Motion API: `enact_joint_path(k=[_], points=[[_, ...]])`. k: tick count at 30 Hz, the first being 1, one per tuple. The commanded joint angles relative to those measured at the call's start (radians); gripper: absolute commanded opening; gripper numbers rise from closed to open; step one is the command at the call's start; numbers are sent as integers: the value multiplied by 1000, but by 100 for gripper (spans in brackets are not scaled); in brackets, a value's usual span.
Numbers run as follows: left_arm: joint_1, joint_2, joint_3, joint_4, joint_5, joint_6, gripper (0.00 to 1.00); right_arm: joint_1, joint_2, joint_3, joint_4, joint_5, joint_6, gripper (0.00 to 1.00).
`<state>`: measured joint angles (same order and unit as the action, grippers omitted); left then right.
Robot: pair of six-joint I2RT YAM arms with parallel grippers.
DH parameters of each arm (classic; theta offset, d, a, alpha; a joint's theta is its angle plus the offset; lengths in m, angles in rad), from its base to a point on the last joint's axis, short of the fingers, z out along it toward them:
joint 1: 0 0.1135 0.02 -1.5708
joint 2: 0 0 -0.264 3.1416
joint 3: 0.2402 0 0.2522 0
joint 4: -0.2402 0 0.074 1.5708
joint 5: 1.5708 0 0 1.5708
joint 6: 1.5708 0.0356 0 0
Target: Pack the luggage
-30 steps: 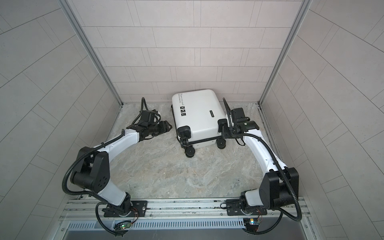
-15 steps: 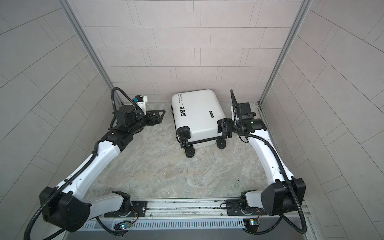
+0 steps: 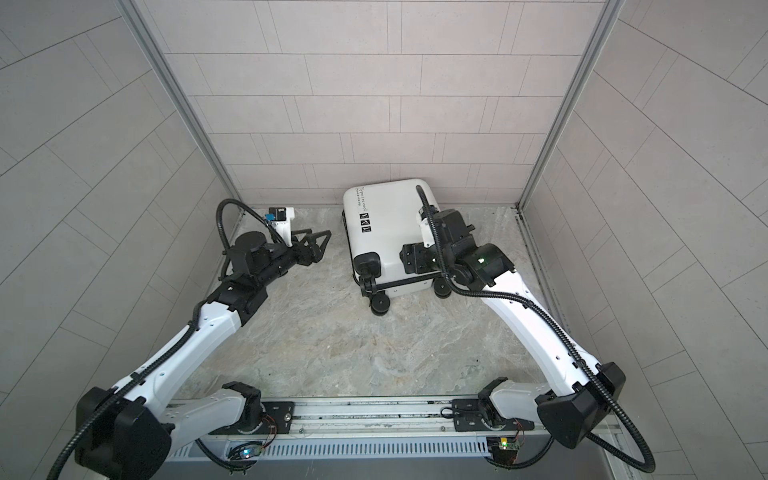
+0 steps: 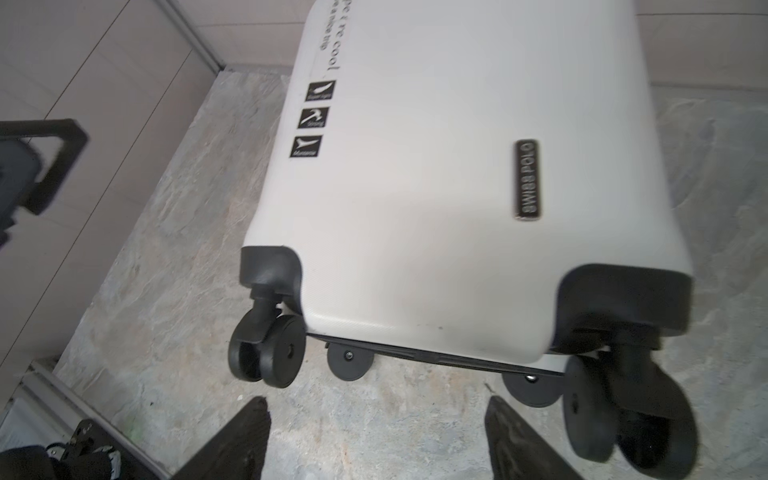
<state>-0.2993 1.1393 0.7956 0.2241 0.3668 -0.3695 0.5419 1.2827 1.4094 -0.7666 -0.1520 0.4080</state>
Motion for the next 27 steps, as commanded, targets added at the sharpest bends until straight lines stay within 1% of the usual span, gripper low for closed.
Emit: enact_joint_path(k=[1, 3, 5, 8, 12, 15, 19, 24, 27], points=[[-12, 25, -150, 73, -19, -38, 72, 92, 53, 17, -1, 56, 84, 81], [-23, 39, -228, 120, -67, -72, 67, 151, 88, 23, 2, 72, 102, 81], [-35, 57, -288, 159, -83, -119, 64, 204, 125, 34, -3, 109, 112, 82], [-78, 90, -381, 269, -134, -156, 63, 254, 184, 53, -6, 136, 129, 84], [-102, 125, -472, 393, -160, -190, 63, 293, 257, 89, -25, 143, 144, 87], [-117, 165, -496, 444, -146, -178, 64, 314, 309, 110, -33, 151, 154, 88], [-138, 245, -542, 551, -117, -164, 63, 323, 376, 140, -55, 179, 172, 86], [-146, 309, -559, 677, -112, -165, 58, 325, 431, 155, -69, 222, 189, 82], [-149, 337, -546, 709, -92, -145, 53, 325, 461, 165, -67, 233, 189, 75]])
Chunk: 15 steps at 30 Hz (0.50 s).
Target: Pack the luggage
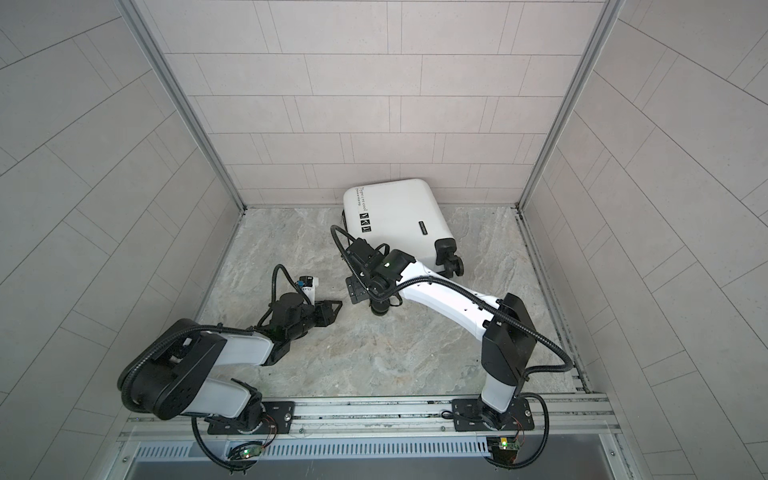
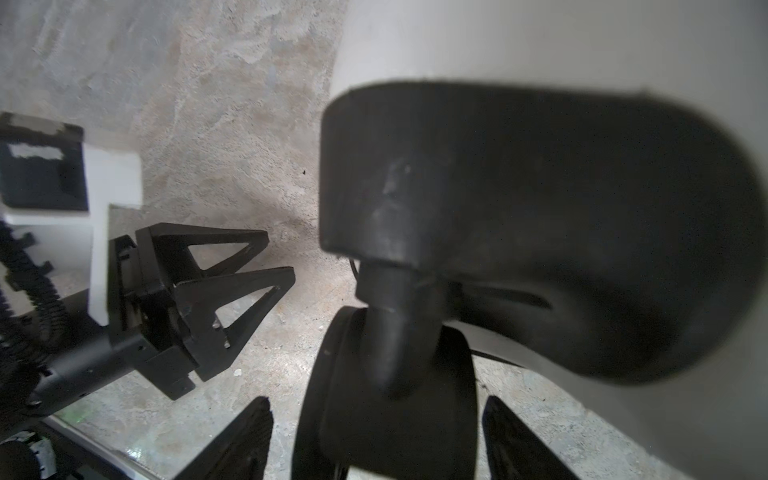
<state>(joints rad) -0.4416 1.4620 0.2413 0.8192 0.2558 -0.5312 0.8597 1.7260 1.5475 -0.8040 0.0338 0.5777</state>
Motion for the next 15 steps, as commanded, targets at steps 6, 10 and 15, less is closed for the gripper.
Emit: enact_joint_path(k=[6, 10, 15], points=[[-21, 83, 38, 217, 64, 89, 46, 1, 43, 61, -49, 112, 19, 52], [-25, 160, 44, 362, 83, 124, 39, -23, 19, 47, -46, 106, 15, 35], [-26, 245, 107, 436, 117, 154, 36, -45, -24, 17, -43, 96, -5, 30]])
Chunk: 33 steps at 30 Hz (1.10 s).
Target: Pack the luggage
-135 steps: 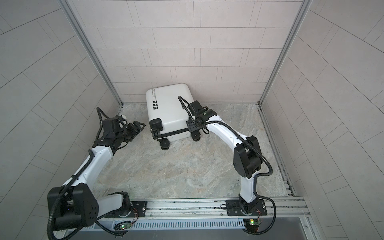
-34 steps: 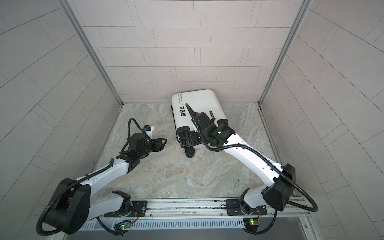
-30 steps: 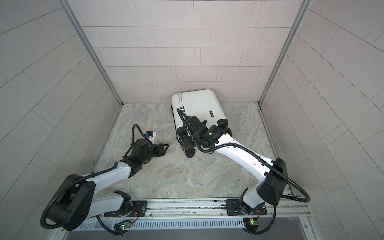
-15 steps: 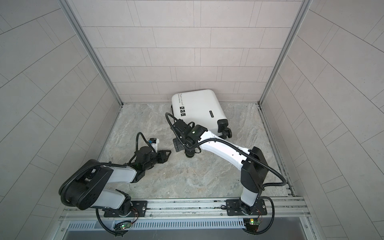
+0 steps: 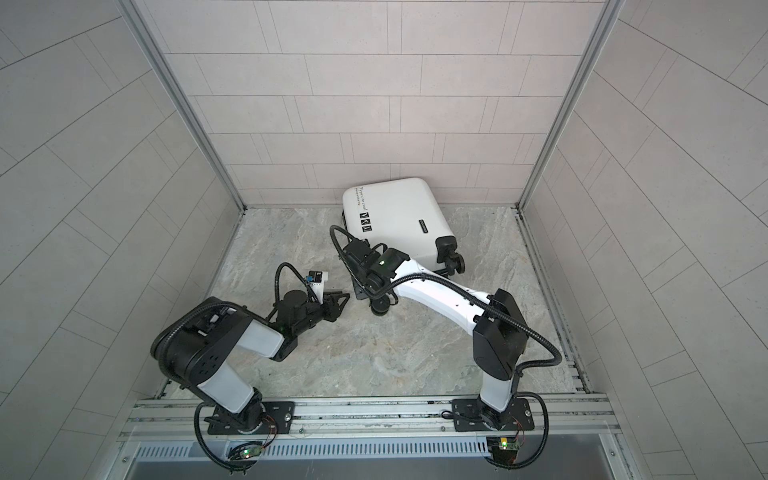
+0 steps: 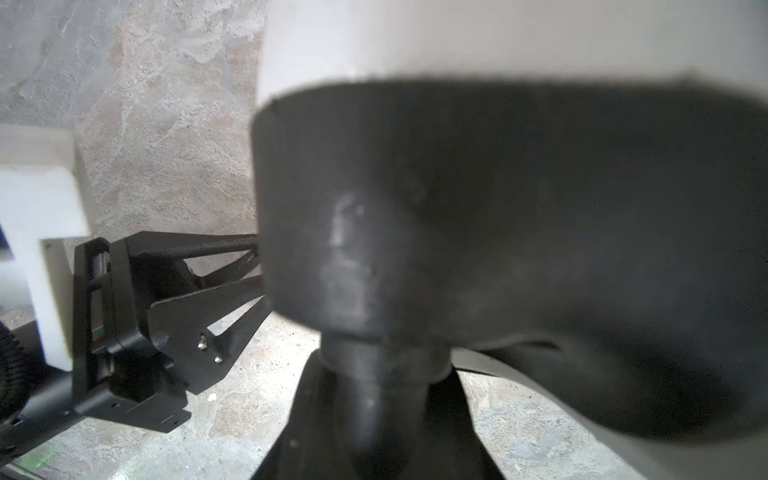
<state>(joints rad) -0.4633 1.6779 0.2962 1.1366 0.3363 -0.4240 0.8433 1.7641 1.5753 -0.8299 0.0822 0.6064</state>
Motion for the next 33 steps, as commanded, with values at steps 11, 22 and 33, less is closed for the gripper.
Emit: enact_joint_path(k=[11, 22, 33], points=[[-14, 40, 172, -20, 128, 170, 33, -68, -135, -70, -18, 15, -47, 29], [-81, 65, 222, -115, 115, 248, 33, -94, -171, -96, -44, 2, -70, 29], [-87, 54, 237, -136, 96, 274, 32, -104, -186, -111, -44, -4, -69, 29]])
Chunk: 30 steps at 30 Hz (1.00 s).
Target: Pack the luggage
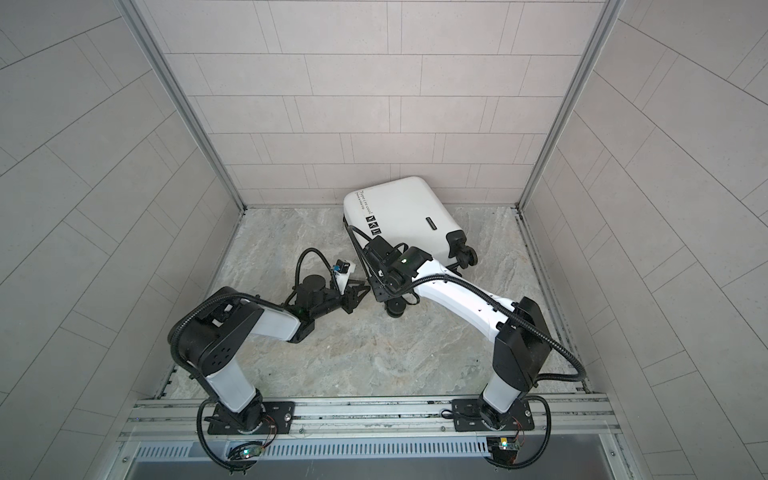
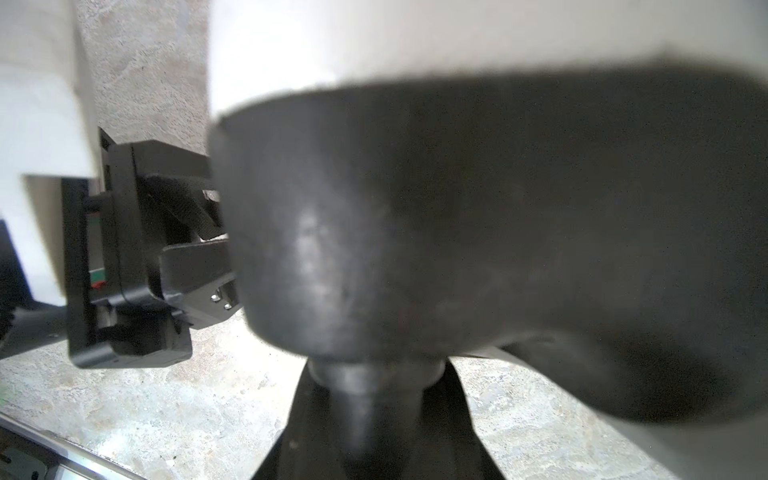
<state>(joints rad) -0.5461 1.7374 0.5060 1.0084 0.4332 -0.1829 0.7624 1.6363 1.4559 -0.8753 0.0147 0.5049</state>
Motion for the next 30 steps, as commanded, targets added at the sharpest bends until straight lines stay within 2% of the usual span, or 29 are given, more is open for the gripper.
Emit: enact_joint_path(k=[1, 15, 20, 25, 30], points=[[-5, -3, 30, -9, -2, 35, 31, -23, -58, 9, 2, 62, 32, 29], [-34, 17, 75, -40, -35, 63, 24, -23, -56, 15, -4, 54, 34, 28], [-33, 10, 74, -38, -65, 61, 18, -23, -58, 15, -7, 52, 34, 28], [-33, -17, 96, -131, -43, 77, 0, -22, -61, 20, -6, 50, 36, 26], [-37, -51, 83, -178, -22, 79, 0, -23, -53, 46, 6, 11, 36, 20]])
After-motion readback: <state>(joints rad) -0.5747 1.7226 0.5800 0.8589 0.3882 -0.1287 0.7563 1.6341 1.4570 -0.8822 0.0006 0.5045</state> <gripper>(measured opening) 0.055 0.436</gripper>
